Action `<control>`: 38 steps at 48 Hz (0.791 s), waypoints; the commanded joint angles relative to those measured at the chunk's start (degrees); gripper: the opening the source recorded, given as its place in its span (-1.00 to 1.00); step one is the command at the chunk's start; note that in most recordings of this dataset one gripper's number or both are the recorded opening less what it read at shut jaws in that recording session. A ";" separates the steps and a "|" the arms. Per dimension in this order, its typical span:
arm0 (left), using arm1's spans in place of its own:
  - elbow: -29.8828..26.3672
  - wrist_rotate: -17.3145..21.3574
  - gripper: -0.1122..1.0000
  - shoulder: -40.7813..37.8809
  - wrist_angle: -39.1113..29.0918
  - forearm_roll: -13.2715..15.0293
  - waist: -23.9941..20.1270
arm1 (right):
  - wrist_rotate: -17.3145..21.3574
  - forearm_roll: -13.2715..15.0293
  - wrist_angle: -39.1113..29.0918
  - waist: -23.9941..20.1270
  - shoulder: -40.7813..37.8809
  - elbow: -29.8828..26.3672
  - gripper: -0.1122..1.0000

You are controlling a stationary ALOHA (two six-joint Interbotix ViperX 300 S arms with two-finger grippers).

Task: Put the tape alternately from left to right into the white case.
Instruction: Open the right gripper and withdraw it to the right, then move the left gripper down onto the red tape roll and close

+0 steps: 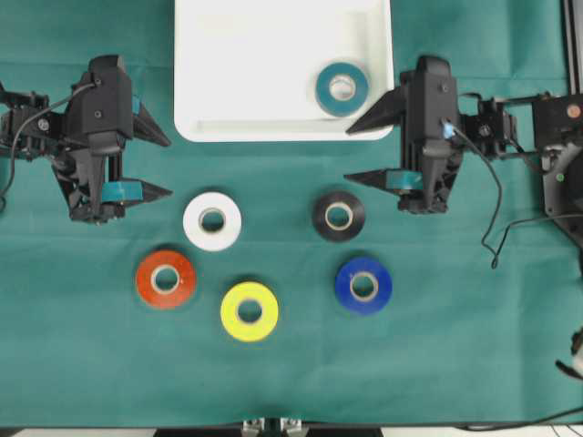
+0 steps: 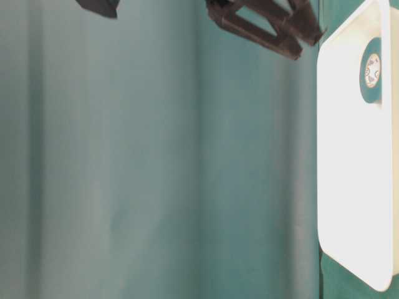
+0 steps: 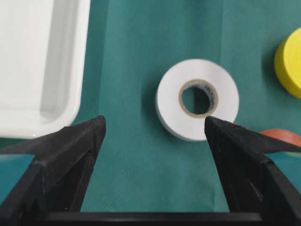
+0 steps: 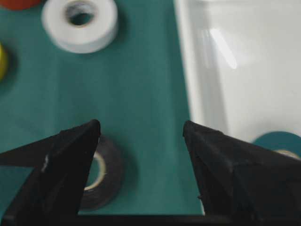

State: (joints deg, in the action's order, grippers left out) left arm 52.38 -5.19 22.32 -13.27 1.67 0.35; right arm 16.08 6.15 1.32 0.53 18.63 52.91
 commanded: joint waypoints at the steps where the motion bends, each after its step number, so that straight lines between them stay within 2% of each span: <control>1: -0.53 -0.09 0.67 0.35 0.53 0.00 0.18 | 0.09 -0.18 1.85 -1.67 0.97 0.26 0.63; 15: -0.44 -0.09 0.67 0.35 0.62 0.00 0.09 | 0.18 -0.18 2.72 -4.66 1.14 1.23 0.63; 31: -0.26 -0.18 0.67 0.35 0.62 0.00 0.26 | 0.18 -0.18 2.81 -4.92 0.97 1.76 0.63; 38: -0.09 -2.37 0.67 0.35 0.53 0.09 1.76 | 0.18 -0.18 2.81 -4.92 0.97 1.85 0.63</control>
State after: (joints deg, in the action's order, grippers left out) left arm 52.73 -6.68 22.32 -13.10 1.67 1.14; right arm 16.17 6.06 3.60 -4.13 18.98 55.20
